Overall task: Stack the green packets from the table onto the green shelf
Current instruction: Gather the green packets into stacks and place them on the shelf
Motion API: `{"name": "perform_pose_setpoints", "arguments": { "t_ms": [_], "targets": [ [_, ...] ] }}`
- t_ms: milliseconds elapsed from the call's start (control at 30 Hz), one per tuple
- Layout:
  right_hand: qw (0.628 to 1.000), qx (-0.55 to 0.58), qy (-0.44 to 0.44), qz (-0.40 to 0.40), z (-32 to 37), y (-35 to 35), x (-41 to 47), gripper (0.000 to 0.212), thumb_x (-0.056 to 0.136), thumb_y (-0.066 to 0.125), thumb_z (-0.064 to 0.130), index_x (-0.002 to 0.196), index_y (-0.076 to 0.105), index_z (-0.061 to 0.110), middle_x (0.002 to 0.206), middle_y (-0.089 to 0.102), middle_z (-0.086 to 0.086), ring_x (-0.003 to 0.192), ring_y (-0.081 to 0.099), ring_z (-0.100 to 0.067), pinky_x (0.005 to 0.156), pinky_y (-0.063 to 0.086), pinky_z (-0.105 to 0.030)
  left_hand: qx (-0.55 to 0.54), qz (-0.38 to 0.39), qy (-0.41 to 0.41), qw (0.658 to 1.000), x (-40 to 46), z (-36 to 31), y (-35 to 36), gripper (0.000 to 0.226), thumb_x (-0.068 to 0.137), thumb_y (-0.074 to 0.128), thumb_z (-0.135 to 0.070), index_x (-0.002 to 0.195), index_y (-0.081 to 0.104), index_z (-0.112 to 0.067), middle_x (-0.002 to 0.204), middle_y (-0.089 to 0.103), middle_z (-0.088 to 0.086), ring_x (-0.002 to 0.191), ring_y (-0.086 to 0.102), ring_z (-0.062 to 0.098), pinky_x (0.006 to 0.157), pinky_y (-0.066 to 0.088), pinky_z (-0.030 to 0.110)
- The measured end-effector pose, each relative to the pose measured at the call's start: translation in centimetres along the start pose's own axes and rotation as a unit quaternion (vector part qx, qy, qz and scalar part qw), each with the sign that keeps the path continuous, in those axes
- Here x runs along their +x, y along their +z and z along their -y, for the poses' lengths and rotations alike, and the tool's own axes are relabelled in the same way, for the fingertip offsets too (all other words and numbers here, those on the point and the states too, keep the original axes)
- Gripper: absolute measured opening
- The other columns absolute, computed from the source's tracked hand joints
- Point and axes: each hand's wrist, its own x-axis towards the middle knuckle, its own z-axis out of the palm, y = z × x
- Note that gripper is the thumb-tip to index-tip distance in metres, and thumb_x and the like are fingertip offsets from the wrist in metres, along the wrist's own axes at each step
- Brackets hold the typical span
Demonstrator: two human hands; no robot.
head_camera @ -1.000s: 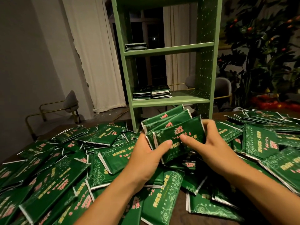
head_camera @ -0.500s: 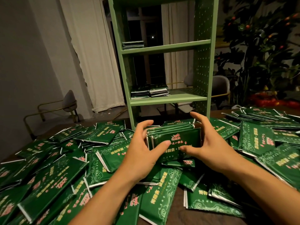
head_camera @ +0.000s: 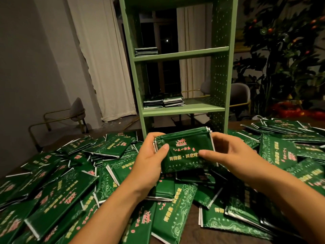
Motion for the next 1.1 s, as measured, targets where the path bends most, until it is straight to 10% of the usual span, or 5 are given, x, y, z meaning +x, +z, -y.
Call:
{"name": "perform_pose_setpoints", "arguments": {
  "t_ms": [233, 433, 633, 867, 1100],
  "targets": [
    [0.998, 0.032, -0.013, -0.046, 0.8, -1.4, 0.3, 0.026, 0.081, 0.079, 0.02, 0.106, 0.07, 0.017, 0.094, 0.077, 0.005, 0.084, 0.071, -0.005, 0.065, 0.049, -0.011, -0.01, -0.011, -0.008, 1.0, 1.3, -1.9, 0.6, 0.032, 0.103, 0.051, -0.006, 0.112, 0.065, -0.033, 0.117, 0.07, 0.019, 0.104, 0.071, 0.033, 0.095, 0.056, 0.055],
    [0.987, -0.081, -0.058, -0.123, 3.2, -4.2, 2.0, 0.024, 0.082, 0.081, 0.02, 0.101, 0.066, 0.025, 0.091, 0.075, 0.008, 0.087, 0.07, -0.005, 0.077, 0.052, -0.02, -0.031, -0.031, -0.004, 0.999, 3.9, -3.9, 1.5, 0.028, 0.106, 0.045, -0.008, 0.121, 0.062, -0.025, 0.105, 0.076, 0.002, 0.096, 0.073, 0.011, 0.084, 0.056, 0.026],
    [0.9, -0.273, -0.169, -0.295, 5.3, -7.4, 4.3, 0.032, 0.082, 0.076, 0.009, 0.106, 0.06, 0.024, 0.094, 0.064, 0.011, 0.087, 0.062, -0.01, 0.079, 0.05, -0.026, -0.019, -0.08, -0.058, 0.995, 6.4, -4.9, 2.3, 0.025, 0.104, 0.041, 0.001, 0.125, 0.052, -0.008, 0.104, 0.074, 0.015, 0.101, 0.072, 0.031, 0.079, 0.058, 0.032],
    [0.719, -0.6, -0.267, -0.225, 3.2, -5.9, 10.0, 0.043, 0.07, 0.08, 0.005, 0.105, 0.056, 0.011, 0.097, 0.057, -0.007, 0.086, 0.054, -0.029, 0.046, 0.049, -0.037, 0.278, 0.038, 0.014, 0.96, 7.2, -4.9, 4.3, 0.026, 0.107, 0.041, -0.019, 0.131, 0.042, -0.028, 0.115, 0.061, -0.014, 0.086, 0.062, 0.005, 0.066, 0.05, 0.014],
    [0.728, -0.638, -0.219, -0.121, 1.6, -6.4, 14.1, 0.051, 0.087, 0.066, 0.008, 0.131, 0.044, 0.021, 0.12, 0.048, -0.002, 0.109, 0.044, -0.023, 0.064, 0.05, -0.033, 0.435, 0.086, 0.097, 0.891, 9.1, -4.0, 4.4, 0.038, 0.104, 0.047, -0.027, 0.14, 0.035, -0.028, 0.134, 0.051, -0.008, 0.122, 0.049, 0.012, 0.105, 0.044, 0.037]
  ]
}}
